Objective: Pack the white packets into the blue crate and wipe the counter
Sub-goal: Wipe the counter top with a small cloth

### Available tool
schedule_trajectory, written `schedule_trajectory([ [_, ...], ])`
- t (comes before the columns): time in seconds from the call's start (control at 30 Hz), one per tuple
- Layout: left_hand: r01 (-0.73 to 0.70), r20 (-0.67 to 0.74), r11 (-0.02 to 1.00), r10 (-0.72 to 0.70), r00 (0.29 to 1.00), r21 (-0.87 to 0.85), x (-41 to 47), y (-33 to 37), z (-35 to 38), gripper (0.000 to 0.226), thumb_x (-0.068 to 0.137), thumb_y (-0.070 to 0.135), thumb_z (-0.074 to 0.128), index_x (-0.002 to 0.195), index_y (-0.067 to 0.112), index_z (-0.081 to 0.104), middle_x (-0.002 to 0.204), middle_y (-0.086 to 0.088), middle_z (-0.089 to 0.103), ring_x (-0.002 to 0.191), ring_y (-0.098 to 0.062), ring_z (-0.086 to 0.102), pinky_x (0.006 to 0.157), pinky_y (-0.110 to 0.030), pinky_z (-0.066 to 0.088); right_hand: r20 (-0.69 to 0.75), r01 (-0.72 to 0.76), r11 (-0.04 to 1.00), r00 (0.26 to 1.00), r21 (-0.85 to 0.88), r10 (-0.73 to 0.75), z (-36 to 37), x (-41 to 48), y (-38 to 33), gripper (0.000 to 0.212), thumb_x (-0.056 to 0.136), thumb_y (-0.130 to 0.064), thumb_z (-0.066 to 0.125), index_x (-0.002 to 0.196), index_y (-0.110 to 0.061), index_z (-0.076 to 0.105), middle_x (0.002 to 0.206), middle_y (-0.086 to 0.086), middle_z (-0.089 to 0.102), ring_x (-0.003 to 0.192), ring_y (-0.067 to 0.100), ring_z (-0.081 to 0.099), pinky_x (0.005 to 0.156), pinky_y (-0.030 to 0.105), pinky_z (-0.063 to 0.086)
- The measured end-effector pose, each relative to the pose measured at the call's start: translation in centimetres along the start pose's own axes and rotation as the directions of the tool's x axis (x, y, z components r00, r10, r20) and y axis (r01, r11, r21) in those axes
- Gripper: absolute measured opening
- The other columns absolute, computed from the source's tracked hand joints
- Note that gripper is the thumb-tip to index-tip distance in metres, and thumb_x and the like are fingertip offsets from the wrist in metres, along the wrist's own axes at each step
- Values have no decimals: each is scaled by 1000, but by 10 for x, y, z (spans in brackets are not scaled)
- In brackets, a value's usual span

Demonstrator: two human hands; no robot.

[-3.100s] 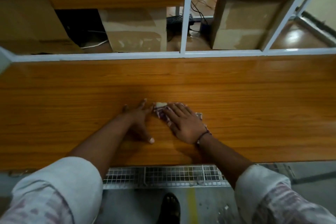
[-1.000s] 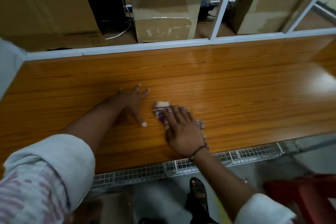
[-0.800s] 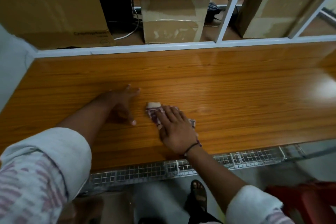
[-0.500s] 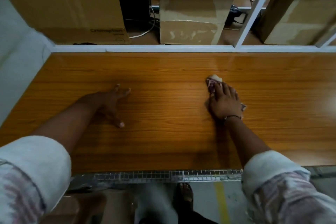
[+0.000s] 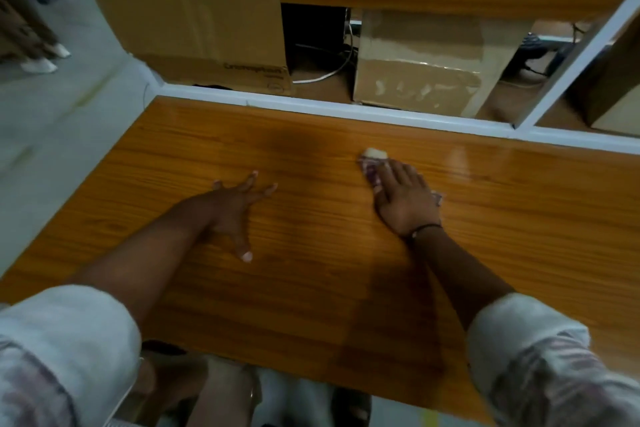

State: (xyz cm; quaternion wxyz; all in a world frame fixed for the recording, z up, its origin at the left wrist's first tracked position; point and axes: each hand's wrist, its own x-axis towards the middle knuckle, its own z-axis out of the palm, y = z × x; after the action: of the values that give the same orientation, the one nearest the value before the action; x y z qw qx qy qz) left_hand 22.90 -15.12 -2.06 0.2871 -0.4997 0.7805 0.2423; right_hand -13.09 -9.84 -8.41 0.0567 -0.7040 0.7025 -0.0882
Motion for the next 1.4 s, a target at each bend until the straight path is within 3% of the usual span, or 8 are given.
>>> schedule_trajectory([
  [0.1, 24, 8, 999, -24, 1000, -37, -1, 0, -2, 151, 47, 63, 93, 145, 62, -23, 155, 7, -42, 142, -48, -31, 115, -71, -8, -22, -166, 986, 986, -4, 166, -14, 41, 38, 59, 99, -47, 26, 152, -24, 33, 159, 12, 34, 145, 36, 30, 119, 51, 23],
  [0.2, 42, 7, 997, -42, 999, -58, -4, 2, -3, 150, 48, 62, 93, 145, 62, -21, 154, 10, -41, 142, -50, -29, 115, -72, -4, 8, -134, 991, 991, -1, 134, -12, 76, 20, 59, 98, -46, 28, 153, -24, 32, 160, 12, 32, 146, 36, 28, 120, 51, 20],
  [0.37, 141, -1, 982, -142, 990, -129, -12, 3, -1, 150, 49, 58, 94, 147, 60, -18, 158, 13, -36, 144, -48, -28, 115, -71, 6, 88, 104, 994, 990, 28, -106, -1, 110, -61, 69, 91, -51, 20, 152, -21, 35, 158, 13, 35, 144, 37, 29, 119, 51, 21],
  [0.57, 224, 0, 945, -231, 973, -236, -23, -26, 13, 147, 47, 72, 88, 145, 62, -22, 158, 9, -37, 144, -49, -28, 118, -69, -1, 166, 473, 878, 863, 68, -478, 25, 92, -112, 58, 105, -46, 28, 159, -26, 19, 167, 3, 15, 153, 28, 10, 124, 47, 6],
  [0.77, 303, -21, 906, -323, 946, -295, -53, -66, 25, 142, 54, 67, 87, 148, 55, -19, 160, 1, -34, 147, -47, -21, 120, -63, -5, 74, 303, 952, 949, 38, -305, 18, 135, -78, 58, 102, -45, 36, 154, -20, 35, 161, 10, 32, 147, 35, 26, 120, 50, 19],
  [0.93, 306, -29, 900, -331, 943, -309, -60, -77, 29, 140, 56, 66, 85, 153, 50, -15, 162, 3, -31, 148, -45, -21, 118, -60, -9, 77, 179, 982, 980, 54, -183, 18, 142, -110, 62, 99, -45, 32, 155, -20, 30, 161, 12, 29, 149, 36, 22, 123, 51, 14],
  [1.17, 314, -22, 880, -344, 939, -357, -63, -116, 40, 155, 31, 89, 74, 151, 52, -16, 162, 3, -30, 151, -38, -17, 120, -62, -9, 173, 603, 790, 771, 112, -613, 32, 92, -169, 56, 104, -45, 28, 156, -24, 25, 165, 5, 22, 152, 28, 16, 123, 48, 12],
  [1.4, 387, 21, 867, -401, 916, -314, -73, -160, 47, 150, 42, 83, 77, 148, 53, -24, 160, -2, -36, 152, -38, -12, 118, -66, -8, 75, 308, 951, 948, 39, -310, 36, 186, -156, 64, 98, -49, 28, 154, -20, 32, 161, 12, 29, 148, 34, 24, 123, 50, 16],
])
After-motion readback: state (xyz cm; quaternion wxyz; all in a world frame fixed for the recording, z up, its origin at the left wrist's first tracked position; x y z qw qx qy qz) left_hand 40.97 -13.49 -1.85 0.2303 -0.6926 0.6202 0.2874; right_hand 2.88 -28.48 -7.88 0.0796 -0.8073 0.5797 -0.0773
